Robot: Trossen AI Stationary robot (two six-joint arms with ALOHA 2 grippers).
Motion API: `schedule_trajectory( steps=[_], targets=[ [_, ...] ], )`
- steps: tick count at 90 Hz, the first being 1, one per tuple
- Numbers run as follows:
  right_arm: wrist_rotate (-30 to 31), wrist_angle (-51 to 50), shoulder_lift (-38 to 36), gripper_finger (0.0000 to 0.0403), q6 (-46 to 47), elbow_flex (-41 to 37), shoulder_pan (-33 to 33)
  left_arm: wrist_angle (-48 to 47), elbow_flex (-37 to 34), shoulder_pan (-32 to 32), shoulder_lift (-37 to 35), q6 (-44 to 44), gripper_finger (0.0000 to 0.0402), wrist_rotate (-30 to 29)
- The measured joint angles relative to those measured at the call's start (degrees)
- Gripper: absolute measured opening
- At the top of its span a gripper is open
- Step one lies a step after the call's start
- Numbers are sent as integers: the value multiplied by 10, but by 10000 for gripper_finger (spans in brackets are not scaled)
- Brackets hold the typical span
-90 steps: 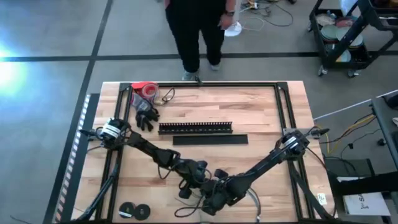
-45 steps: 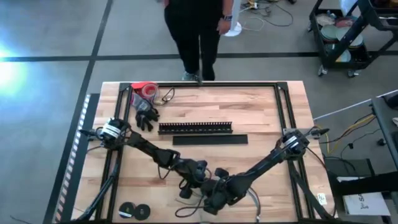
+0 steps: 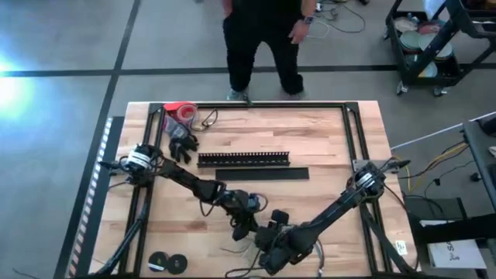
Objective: Ziptie cables
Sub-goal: Wrap the cable wires with the black zip tie
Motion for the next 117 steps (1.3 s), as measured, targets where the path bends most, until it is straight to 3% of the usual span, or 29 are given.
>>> schedule_trajectory(
  steps=[21,55,88,117],
  targets=[
    [45,1,2,104,16,-4,4,-3,0,16,0,-50,0,29],
    [49,34,2,95,-16,-20,-18,-2,0,33,0,-74,0,54],
    [44,34,2,8,-28,-26,-29,-5,-1,40,2,-82,0,66],
    [43,12,0,1,49,-40,-14,11,-2,40,2,-72,0,63]
  ],
)
